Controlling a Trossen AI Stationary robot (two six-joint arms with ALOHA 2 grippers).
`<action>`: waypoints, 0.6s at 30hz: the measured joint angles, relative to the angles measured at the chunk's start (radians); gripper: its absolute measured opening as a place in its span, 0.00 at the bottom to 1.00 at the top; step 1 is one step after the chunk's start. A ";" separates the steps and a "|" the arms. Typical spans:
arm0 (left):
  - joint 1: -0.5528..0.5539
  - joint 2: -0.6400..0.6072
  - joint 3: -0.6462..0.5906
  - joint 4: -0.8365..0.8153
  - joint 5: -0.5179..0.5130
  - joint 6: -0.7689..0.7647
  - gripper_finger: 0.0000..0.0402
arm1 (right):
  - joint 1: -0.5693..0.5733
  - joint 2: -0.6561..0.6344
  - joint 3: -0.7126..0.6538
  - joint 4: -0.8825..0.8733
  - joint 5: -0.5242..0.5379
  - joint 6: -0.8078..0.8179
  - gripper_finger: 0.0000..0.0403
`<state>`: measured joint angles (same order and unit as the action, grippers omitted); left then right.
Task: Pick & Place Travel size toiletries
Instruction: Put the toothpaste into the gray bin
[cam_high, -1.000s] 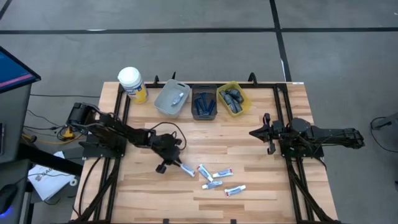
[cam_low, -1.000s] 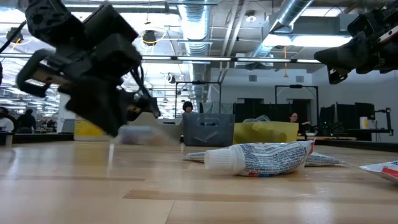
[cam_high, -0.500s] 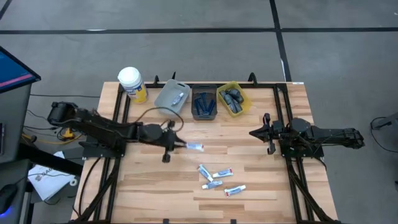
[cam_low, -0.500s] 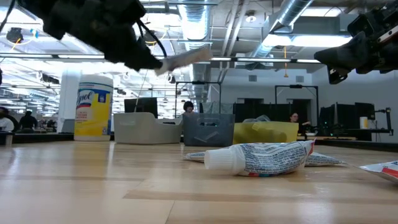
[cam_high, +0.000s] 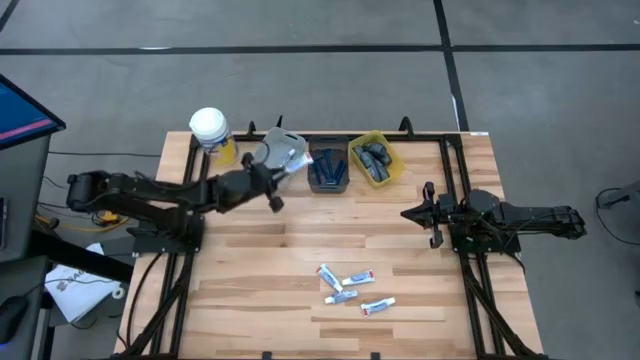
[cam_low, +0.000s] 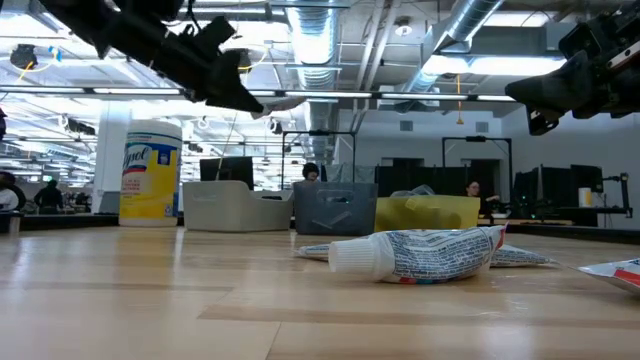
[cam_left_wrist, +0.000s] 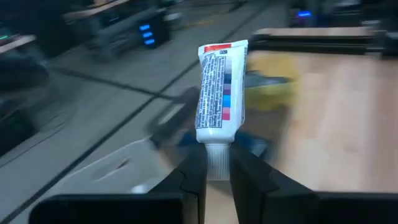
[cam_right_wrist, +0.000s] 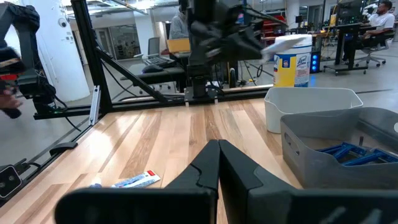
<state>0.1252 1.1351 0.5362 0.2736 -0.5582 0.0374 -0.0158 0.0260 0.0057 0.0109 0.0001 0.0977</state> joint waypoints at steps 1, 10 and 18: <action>0.029 0.000 0.000 -0.004 -0.008 -0.009 0.10 | 0.000 0.000 0.000 0.000 0.000 0.000 0.00; 0.263 0.022 0.000 -0.047 -0.002 -0.162 0.10 | 0.000 0.000 0.000 0.000 0.000 0.000 0.00; 0.340 0.111 0.000 -0.076 0.104 -0.255 0.10 | 0.000 0.000 0.000 0.000 0.000 0.000 0.00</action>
<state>0.4654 1.2458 0.5358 0.1980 -0.4541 -0.2176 -0.0158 0.0257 0.0059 0.0109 -0.0002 0.0976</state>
